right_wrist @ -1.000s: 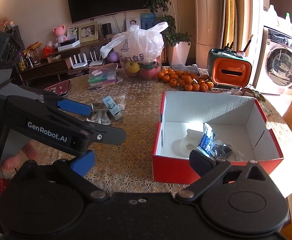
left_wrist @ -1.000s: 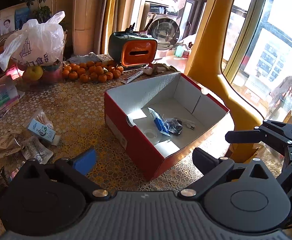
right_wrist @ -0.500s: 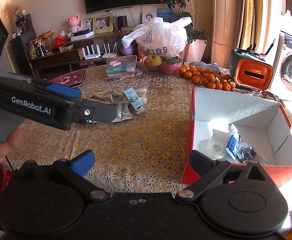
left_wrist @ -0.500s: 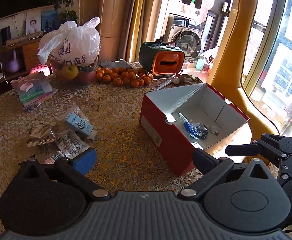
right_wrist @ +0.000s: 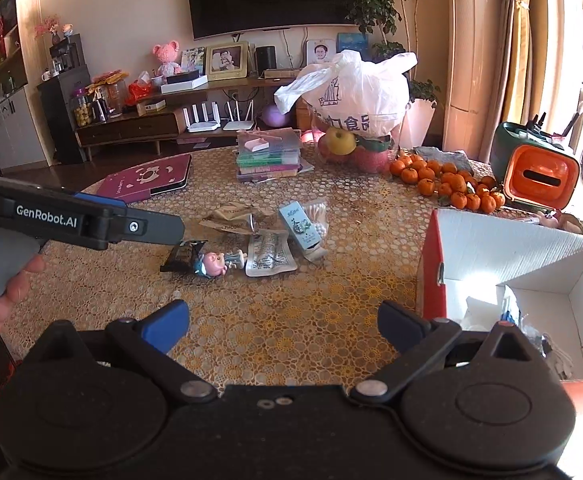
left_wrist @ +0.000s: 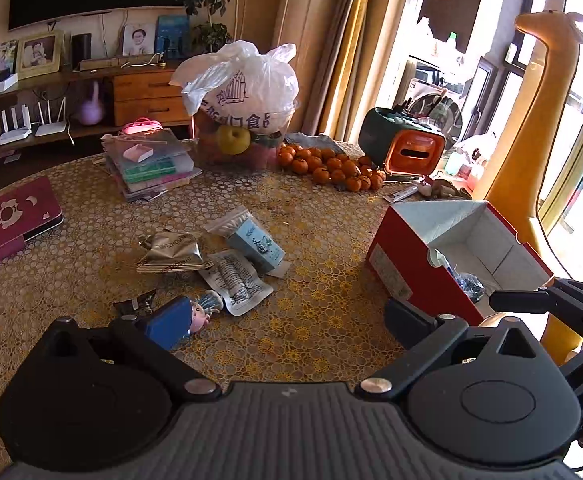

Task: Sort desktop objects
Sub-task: 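Withdraw both open tools from the shoebox back toward the table items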

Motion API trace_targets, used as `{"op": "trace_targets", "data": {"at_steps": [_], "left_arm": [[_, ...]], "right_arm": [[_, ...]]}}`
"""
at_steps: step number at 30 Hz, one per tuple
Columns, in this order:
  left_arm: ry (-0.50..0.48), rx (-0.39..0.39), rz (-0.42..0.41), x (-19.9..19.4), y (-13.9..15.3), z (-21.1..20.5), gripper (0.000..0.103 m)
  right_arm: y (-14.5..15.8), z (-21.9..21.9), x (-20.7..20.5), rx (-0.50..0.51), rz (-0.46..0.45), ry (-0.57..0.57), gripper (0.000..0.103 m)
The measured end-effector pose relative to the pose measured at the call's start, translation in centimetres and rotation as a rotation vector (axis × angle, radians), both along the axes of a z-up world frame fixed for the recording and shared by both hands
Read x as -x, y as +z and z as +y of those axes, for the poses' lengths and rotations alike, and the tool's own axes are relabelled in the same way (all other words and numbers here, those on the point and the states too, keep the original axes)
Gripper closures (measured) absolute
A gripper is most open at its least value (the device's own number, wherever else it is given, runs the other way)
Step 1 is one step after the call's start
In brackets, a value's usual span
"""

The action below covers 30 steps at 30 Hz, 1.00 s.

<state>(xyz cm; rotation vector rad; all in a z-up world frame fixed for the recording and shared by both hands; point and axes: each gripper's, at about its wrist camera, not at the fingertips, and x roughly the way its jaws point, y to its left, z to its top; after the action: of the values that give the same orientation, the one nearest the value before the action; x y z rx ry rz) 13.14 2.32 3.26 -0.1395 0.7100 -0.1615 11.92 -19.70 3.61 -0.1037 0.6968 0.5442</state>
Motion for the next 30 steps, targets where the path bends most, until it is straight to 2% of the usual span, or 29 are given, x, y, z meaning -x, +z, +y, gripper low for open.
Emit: {"op": "trace_targets", "data": {"at_steps": [15, 26, 30], "left_arm": [[0.110, -0.040, 0.019, -1.0, -2.2, 5.1, 0.000], [0.189, -0.041, 0.080, -3.2, -5.3, 7.8, 0.000], [0.221, -0.004, 0.125, -4.6, -6.8, 8.9, 0.000]], "right_arm": [[-1.1, 3.2, -3.1, -0.006, -0.015, 0.030, 0.004], [-3.2, 5.3, -7.6, 0.000, 0.046, 0.034, 0.009], [-4.2, 5.8, -9.6, -0.005, 0.078, 0.041, 0.010]]}}
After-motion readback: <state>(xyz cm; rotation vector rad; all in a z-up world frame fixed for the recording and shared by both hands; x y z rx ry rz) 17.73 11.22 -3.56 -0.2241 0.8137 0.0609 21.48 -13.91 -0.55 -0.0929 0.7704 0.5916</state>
